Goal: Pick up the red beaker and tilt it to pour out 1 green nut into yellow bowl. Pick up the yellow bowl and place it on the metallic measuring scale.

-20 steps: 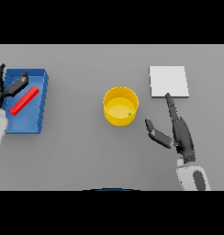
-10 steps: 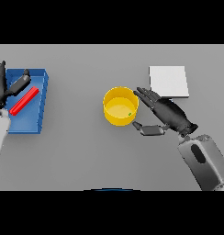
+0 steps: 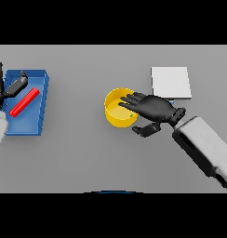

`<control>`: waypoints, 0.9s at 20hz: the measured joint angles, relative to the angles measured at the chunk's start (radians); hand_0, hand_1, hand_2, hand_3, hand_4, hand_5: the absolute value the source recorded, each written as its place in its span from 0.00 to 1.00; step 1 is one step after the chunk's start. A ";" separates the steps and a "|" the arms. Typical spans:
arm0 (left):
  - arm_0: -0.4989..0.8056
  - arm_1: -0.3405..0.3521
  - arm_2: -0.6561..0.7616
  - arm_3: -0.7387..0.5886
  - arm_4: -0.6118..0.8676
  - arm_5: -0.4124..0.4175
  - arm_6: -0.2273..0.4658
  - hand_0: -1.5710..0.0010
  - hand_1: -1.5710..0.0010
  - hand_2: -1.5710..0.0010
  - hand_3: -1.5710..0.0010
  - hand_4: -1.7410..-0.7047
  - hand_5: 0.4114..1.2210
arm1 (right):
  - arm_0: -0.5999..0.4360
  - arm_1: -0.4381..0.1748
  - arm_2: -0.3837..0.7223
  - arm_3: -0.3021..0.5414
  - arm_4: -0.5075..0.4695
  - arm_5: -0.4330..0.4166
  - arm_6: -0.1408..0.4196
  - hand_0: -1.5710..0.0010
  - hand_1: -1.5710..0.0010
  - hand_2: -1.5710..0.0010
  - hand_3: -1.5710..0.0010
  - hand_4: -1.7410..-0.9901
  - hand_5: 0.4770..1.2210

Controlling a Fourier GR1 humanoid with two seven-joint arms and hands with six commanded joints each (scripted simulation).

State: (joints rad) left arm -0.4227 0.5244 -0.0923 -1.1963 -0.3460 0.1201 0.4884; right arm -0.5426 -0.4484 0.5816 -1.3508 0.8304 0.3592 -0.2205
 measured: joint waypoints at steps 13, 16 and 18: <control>0.009 0.018 0.013 -0.006 0.008 -0.001 -0.018 1.00 1.00 1.00 1.00 0.96 0.36 | -0.176 0.113 0.121 0.228 0.067 0.094 0.010 1.00 1.00 1.00 1.00 0.64 0.35; 0.007 0.016 0.012 0.004 0.009 -0.004 -0.017 1.00 1.00 1.00 1.00 0.96 0.35 | -0.185 0.124 0.118 0.253 0.057 0.111 0.011 1.00 1.00 1.00 0.99 0.62 0.36; 0.007 0.018 0.014 0.001 0.012 -0.008 -0.012 1.00 1.00 1.00 1.00 0.96 0.35 | -0.194 0.126 0.121 0.267 0.058 0.135 0.025 1.00 1.00 0.99 0.97 0.61 0.37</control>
State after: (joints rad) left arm -0.4158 0.5429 -0.0783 -1.1952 -0.3344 0.1124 0.4762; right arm -0.7369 -0.3224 0.7029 -1.0834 0.8884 0.4945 -0.1953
